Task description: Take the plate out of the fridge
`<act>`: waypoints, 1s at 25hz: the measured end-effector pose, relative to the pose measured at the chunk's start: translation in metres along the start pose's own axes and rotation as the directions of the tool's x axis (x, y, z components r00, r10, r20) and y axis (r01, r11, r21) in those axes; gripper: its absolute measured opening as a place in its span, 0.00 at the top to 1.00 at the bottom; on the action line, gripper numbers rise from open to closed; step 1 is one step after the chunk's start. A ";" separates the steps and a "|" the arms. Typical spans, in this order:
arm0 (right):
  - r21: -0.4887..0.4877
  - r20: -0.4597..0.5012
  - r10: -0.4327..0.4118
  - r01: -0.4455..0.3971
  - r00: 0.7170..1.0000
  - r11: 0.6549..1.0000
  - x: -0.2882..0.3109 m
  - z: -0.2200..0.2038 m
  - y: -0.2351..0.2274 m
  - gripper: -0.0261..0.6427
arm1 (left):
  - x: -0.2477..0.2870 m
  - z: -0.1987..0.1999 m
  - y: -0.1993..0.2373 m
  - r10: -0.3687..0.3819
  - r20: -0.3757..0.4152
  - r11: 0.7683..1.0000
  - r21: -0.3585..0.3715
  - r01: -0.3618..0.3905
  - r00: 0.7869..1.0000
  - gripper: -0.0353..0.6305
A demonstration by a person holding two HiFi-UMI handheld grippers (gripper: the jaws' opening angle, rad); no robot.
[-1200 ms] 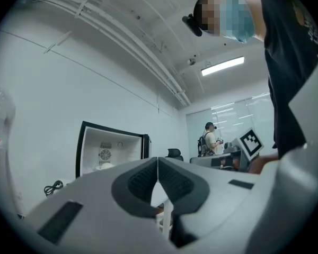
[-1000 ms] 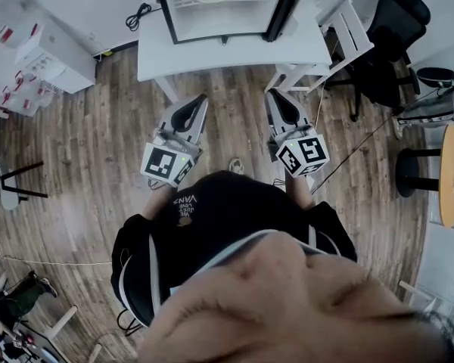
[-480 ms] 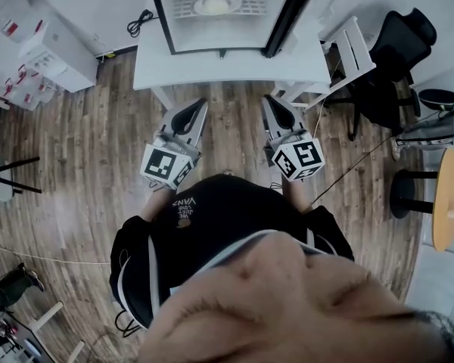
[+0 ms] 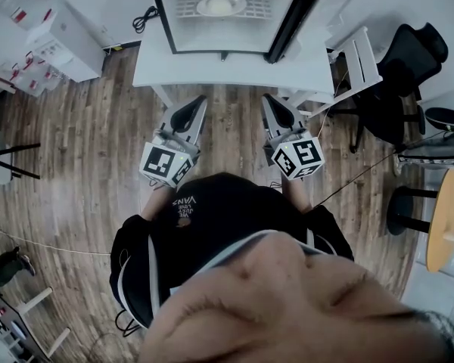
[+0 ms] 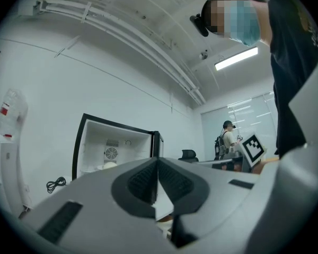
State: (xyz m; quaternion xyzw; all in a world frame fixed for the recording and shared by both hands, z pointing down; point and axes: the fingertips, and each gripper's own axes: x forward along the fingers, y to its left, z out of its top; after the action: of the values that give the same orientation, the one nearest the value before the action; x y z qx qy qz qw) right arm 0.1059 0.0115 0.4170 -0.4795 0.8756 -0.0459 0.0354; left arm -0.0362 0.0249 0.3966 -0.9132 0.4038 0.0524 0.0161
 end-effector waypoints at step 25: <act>0.009 -0.013 -0.005 0.005 1.000 1.000 0.059 0.005 -0.049 0.94 | 0.068 -0.003 0.049 -0.017 -0.022 1.000 -0.002 0.017 1.000 0.92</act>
State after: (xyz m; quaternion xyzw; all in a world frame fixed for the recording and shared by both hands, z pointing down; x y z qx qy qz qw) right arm 0.1163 -0.0647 0.4163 -0.4811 0.8745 -0.0532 0.0316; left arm -0.0264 -0.0582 0.3930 -0.9172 0.3960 0.0426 0.0112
